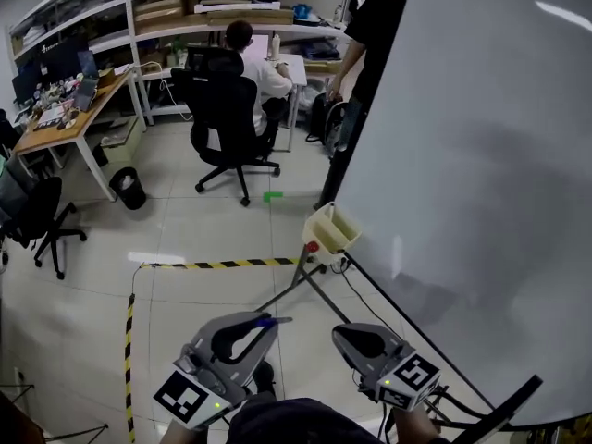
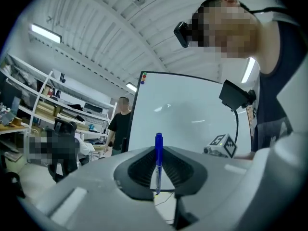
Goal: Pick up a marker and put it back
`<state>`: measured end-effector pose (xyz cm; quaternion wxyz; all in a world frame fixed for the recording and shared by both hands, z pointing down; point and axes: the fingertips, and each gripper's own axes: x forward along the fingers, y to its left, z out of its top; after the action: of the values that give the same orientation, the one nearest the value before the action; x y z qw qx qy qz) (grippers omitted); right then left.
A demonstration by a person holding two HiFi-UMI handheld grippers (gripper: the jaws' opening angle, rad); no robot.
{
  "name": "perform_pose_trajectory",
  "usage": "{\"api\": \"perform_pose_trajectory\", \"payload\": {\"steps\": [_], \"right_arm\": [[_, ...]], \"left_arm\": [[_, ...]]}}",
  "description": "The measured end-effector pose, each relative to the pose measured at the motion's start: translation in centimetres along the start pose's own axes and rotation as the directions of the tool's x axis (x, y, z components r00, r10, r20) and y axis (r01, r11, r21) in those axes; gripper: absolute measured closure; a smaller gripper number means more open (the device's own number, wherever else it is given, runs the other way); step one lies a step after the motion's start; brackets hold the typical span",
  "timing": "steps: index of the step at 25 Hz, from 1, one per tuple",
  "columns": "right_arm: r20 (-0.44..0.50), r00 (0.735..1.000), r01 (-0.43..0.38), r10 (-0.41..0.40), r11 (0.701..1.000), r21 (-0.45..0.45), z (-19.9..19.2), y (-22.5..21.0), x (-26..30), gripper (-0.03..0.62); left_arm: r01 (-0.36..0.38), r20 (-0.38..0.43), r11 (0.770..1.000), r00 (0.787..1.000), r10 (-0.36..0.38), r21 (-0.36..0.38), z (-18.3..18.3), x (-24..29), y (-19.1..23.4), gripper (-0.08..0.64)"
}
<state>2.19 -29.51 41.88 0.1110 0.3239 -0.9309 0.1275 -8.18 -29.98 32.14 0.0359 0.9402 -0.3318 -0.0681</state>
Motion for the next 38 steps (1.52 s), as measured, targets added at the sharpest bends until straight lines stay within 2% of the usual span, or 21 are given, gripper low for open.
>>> {"api": "perform_pose_trajectory", "payload": {"steps": [6, 9, 12, 16, 19, 24, 27, 31, 38], "right_arm": [[0.011, 0.999, 0.051, -0.051, 0.998, -0.020, 2.5, -1.6, 4.8, 0.592], [0.000, 0.996, 0.088, -0.088, 0.996, -0.009, 2.8, -2.6, 5.8, 0.592], [-0.002, 0.993, 0.114, -0.114, 0.993, 0.000, 3.3, -3.5, 6.4, 0.592], [0.023, 0.992, 0.127, -0.127, 0.992, -0.006, 4.4, -4.9, 6.7, 0.592], [0.026, 0.991, 0.133, -0.134, 0.991, 0.017, 3.8, -6.7, 7.1, 0.592], [0.035, 0.992, 0.117, -0.119, 0.992, 0.051, 3.6, -9.1, 7.6, 0.592], [0.042, 0.991, 0.123, -0.126, 0.991, 0.056, 4.2, -10.8, 7.1, 0.592], [0.043, 0.989, 0.140, -0.145, 0.985, 0.101, 3.6, -13.0, 6.9, 0.592], [0.036, 0.995, 0.095, -0.098, 0.992, 0.078, 3.6, -14.5, 7.5, 0.592]], "left_arm": [[0.101, 0.002, 0.995, 0.995, -0.101, -0.025, 0.2, 3.0, 6.0, 0.512], [0.140, -0.001, 0.989, 0.990, -0.140, -0.040, 0.0, 4.6, 7.5, 0.512], [0.165, -0.011, 0.986, 0.986, -0.165, -0.023, -0.5, 6.6, 8.8, 0.512], [0.146, -0.004, 0.989, 0.989, -0.146, 0.003, -1.5, 10.5, 10.8, 0.512], [0.125, -0.001, 0.992, 0.992, -0.125, -0.004, -3.6, 14.5, 12.8, 0.512], [0.091, -0.094, 0.996, 0.991, -0.091, -0.008, -8.7, 19.9, 15.3, 0.511], [0.076, -0.123, 0.997, 0.989, -0.079, -0.032, -10.2, 21.8, 16.0, 0.511], [0.070, -0.210, 0.998, 0.975, -0.068, 0.001, -13.7, 23.4, 16.9, 0.511], [0.041, -0.320, 0.998, 0.947, -0.026, 0.039, -18.3, 24.7, 17.7, 0.508]]}}
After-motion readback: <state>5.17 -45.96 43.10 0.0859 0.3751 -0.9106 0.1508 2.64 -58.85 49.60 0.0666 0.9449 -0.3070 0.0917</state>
